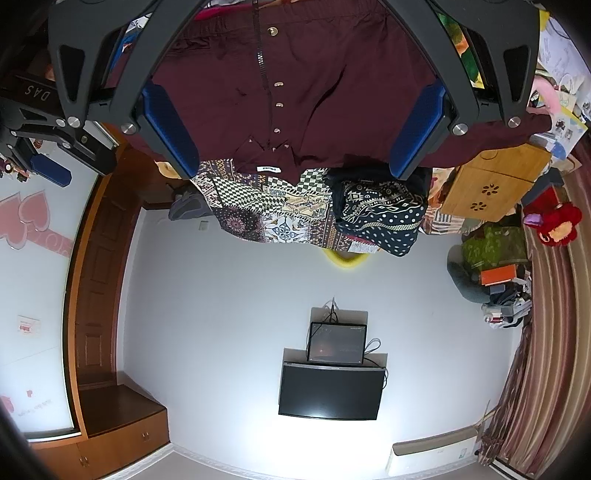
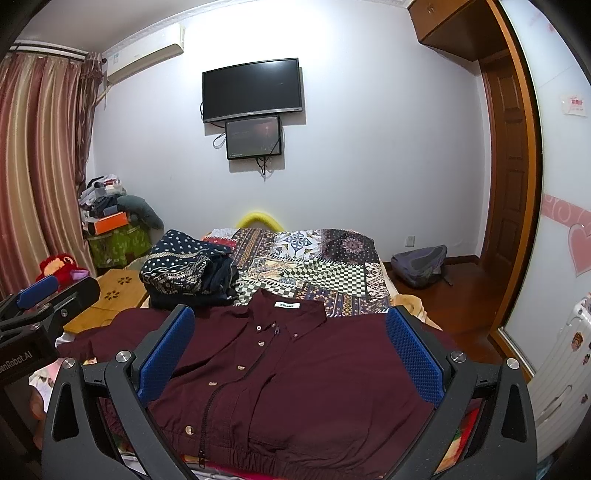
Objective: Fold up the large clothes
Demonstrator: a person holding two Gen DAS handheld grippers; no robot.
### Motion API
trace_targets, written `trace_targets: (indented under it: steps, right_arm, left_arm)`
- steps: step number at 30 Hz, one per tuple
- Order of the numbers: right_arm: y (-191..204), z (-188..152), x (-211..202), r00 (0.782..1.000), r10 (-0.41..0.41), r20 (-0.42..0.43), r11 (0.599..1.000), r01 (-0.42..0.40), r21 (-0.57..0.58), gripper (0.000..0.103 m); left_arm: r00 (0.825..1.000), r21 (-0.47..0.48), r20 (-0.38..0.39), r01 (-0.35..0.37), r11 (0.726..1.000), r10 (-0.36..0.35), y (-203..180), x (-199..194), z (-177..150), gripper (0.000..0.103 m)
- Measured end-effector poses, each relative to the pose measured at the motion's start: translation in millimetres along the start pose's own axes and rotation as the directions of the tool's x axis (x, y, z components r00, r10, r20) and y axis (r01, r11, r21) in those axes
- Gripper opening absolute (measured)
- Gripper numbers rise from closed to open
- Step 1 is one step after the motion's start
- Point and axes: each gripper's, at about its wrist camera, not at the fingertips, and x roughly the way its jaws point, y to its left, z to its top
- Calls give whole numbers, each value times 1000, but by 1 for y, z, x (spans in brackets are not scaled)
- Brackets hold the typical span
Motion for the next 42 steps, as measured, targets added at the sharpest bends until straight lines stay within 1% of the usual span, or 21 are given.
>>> trace_targets:
  steps: [5,11,13,15,16,19,23,25,27,28,29,31,32,34,36,37,38,40,42]
  right_arm:
    - [-1,0,8,1000,-2,-21,1000,3,5,103]
    - [-1,0,26,998,-1,-60,1000,2,5,103]
    - [-2,0,33,997,-3,-76,1000,3,2,103]
    - [-2,0,40,996,-4,-92,1000,4,1,103]
    - [-3,-1,43,995,-5,-100,1000,5,2,103]
    - [-5,-1,54,992,-8,-122,1000,8,4,103]
    - [-8,-4,71,986,-12,-167,1000,15,11,103]
    - [-10,-4,79,982,-13,-190,1000,16,16,103]
    - [-12,-5,90,976,-14,-218,1000,19,24,103]
    - [-13,-5,95,973,-12,-229,999,19,28,103]
    - [-15,-6,100,969,-10,-246,999,19,34,103]
    - [-17,-8,111,961,-7,-277,999,21,47,103]
    - [-19,-10,115,957,-7,-290,998,23,52,103]
    - [-21,-13,125,947,-11,-321,998,31,59,103]
    - [-23,-16,136,935,-19,-354,997,45,63,103]
    - [-23,-18,141,930,-22,-366,997,49,64,103]
    - [-24,-20,145,925,-24,-379,997,53,65,103]
    - [-24,-22,155,913,-27,-407,996,60,68,103]
    - [-25,-26,164,901,-26,-433,995,65,74,103]
  left_arm:
    - [1000,-7,-16,-9,1000,8,7,5,-2,103]
    - [998,-24,-39,-48,999,47,23,21,1,103]
    - [995,-35,-48,-83,996,82,34,29,3,103]
    - [989,-43,-54,-142,989,139,45,37,4,103]
    - [983,-50,-59,-177,983,174,54,42,5,103]
    - [967,-73,-83,-248,966,242,80,56,6,103]
    - [934,-119,-123,-350,929,336,125,72,3,103]
    - [914,-139,-146,-397,907,378,150,81,0,103]
    - [889,-153,-172,-450,880,424,176,88,-4,103]
    - [873,-160,-192,-478,864,447,192,93,-7,103]
    - [860,-168,-214,-499,850,463,207,97,-10,103]
    - [840,-189,-253,-529,828,479,235,104,-16,103]
    - [832,-215,-283,-540,814,477,255,108,-22,103]
    - [817,-258,-339,-558,789,467,281,113,-33,103]
    - [810,-315,-401,-560,766,427,312,120,-48,103]
    - [810,-350,-430,-556,754,398,328,123,-56,103]
    - [813,-396,-462,-547,737,355,346,127,-67,103]
    - [816,-456,-502,-533,713,288,368,134,-83,103]
    - [820,-522,-530,-515,680,214,391,142,-101,103]
